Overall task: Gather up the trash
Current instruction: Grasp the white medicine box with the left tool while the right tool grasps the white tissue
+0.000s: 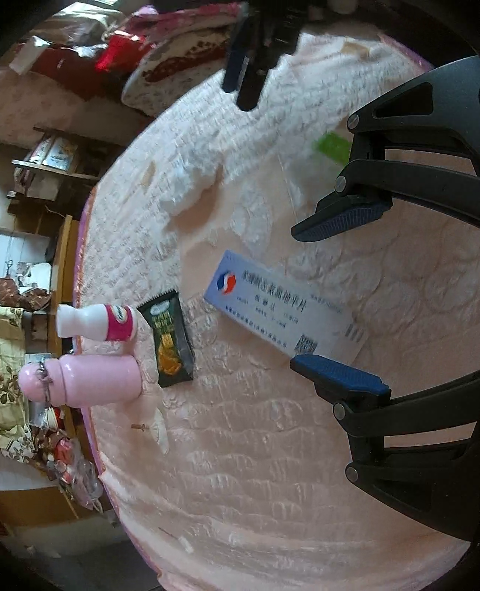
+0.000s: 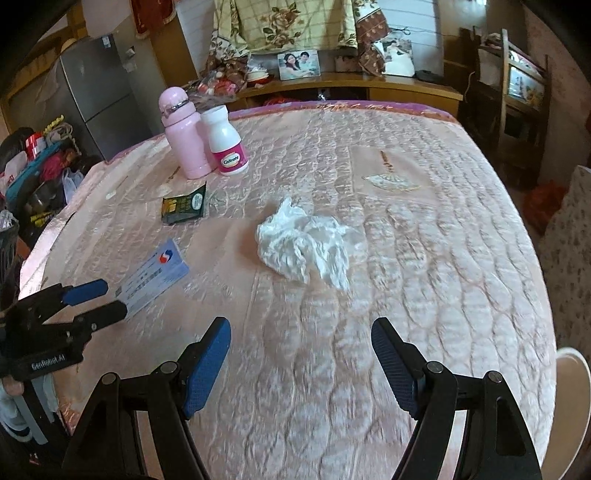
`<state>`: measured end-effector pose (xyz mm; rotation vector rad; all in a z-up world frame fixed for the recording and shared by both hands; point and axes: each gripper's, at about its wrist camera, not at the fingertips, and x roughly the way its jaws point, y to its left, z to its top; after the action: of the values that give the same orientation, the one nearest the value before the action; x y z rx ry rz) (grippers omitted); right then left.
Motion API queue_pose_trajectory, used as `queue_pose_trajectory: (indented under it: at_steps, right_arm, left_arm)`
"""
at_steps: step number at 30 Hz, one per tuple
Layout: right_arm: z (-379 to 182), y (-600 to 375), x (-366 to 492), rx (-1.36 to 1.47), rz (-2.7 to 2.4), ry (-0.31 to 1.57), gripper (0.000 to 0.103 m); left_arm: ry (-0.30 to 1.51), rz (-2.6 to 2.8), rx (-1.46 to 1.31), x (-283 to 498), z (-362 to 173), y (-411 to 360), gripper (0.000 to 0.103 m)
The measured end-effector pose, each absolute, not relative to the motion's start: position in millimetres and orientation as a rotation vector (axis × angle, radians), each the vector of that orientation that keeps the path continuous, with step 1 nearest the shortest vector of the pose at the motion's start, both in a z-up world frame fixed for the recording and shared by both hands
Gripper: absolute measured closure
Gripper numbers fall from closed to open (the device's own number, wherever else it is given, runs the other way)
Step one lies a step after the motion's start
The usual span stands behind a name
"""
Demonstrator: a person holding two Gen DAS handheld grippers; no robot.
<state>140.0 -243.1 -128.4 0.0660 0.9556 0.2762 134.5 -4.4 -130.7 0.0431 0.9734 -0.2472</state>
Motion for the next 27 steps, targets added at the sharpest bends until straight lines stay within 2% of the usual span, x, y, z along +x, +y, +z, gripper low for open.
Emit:
queue_pose_trajectory:
  at_steps: [21, 22, 23, 25, 27]
  right_arm:
    - [-165.5, -217.1, 238.2, 0.016, 0.297, 0.998, 0.027]
    - [-165.8, -216.3, 239.1, 0.018, 0.298, 1.0, 0.035]
    - [-165.2, -216.0, 238.5, 0.02, 0.3, 1.0, 0.048]
    - [-162.3, -216.6, 235.4, 0.041, 0.325, 0.992, 0.063]
    - [-158.2, -218.8, 227.4, 0.056, 0.339, 0.985, 0.069]
  left_arm:
    - [1.016, -0.23, 0.142, 185.3, -159.3, -20.8, 0.041]
    - [1.021, -0.233, 0.136, 185.8, -159.3, -21.2, 0.041]
    - [1.028, -0.239, 0.121, 186.1, -159.0, -20.7, 0.043]
    - [1.029, -0.243, 0.104, 184.9, -157.7, -20.1, 0.05]
    - [1.031, -0.25, 0.092, 180.9, -155.3, -20.5, 0.052]
